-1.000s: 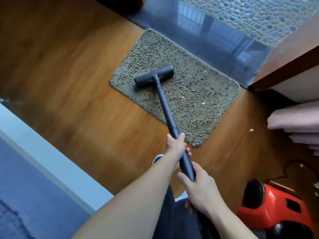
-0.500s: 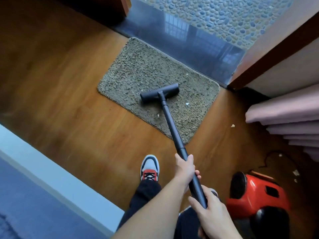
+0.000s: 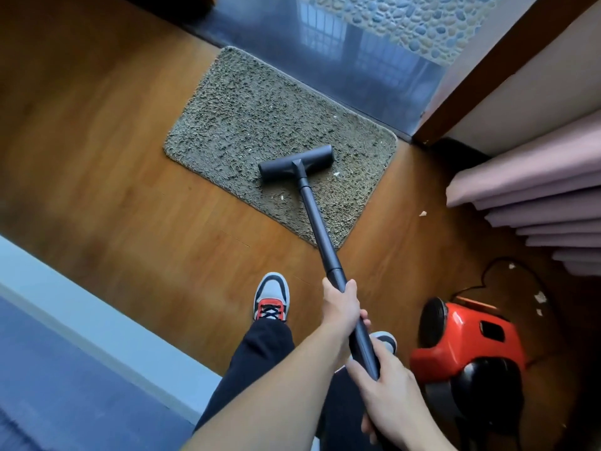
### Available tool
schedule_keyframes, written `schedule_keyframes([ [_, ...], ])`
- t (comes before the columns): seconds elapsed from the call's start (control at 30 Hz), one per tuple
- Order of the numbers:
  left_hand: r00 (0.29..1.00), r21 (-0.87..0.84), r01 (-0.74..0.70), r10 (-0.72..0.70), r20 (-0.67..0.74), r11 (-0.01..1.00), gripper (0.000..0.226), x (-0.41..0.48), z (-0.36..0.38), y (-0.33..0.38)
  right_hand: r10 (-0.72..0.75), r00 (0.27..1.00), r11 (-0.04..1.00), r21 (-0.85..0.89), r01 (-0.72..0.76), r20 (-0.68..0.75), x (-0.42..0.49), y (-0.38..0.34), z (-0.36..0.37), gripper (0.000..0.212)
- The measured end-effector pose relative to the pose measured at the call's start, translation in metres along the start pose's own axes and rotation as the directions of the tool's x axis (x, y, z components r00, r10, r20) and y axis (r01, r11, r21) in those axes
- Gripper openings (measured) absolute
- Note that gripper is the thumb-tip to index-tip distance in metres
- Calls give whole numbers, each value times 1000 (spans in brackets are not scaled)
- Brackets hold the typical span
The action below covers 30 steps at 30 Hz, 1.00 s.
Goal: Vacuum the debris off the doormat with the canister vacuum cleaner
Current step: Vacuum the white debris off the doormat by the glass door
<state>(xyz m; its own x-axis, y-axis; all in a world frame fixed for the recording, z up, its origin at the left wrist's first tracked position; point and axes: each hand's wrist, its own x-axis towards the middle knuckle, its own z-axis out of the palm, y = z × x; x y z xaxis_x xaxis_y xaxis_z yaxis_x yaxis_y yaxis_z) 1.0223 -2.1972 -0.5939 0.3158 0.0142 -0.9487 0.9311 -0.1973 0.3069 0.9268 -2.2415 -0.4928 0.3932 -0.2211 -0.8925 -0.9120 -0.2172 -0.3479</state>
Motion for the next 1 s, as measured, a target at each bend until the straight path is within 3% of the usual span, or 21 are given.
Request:
schedule_keyframes([
  [0.3,999,-12,-43,44,24,999,26,16,-10,45,-52,998,996,79,50,19,13,-44,-2,14],
  [0.6,994,80,31,-39,99,996,36,-34,17,-50,69,997,995,68,-66,-36,-40,52,1,55],
  [0.8,990,108,46,-60,131,993,39,-47,36,-104,114,991,991,75,-108,-72,-68,93,3,54],
  [1.0,991,140,7,-26,133,990,45,-37,40,-90,116,990,987,118,-106,-79,-55,91,3,52],
])
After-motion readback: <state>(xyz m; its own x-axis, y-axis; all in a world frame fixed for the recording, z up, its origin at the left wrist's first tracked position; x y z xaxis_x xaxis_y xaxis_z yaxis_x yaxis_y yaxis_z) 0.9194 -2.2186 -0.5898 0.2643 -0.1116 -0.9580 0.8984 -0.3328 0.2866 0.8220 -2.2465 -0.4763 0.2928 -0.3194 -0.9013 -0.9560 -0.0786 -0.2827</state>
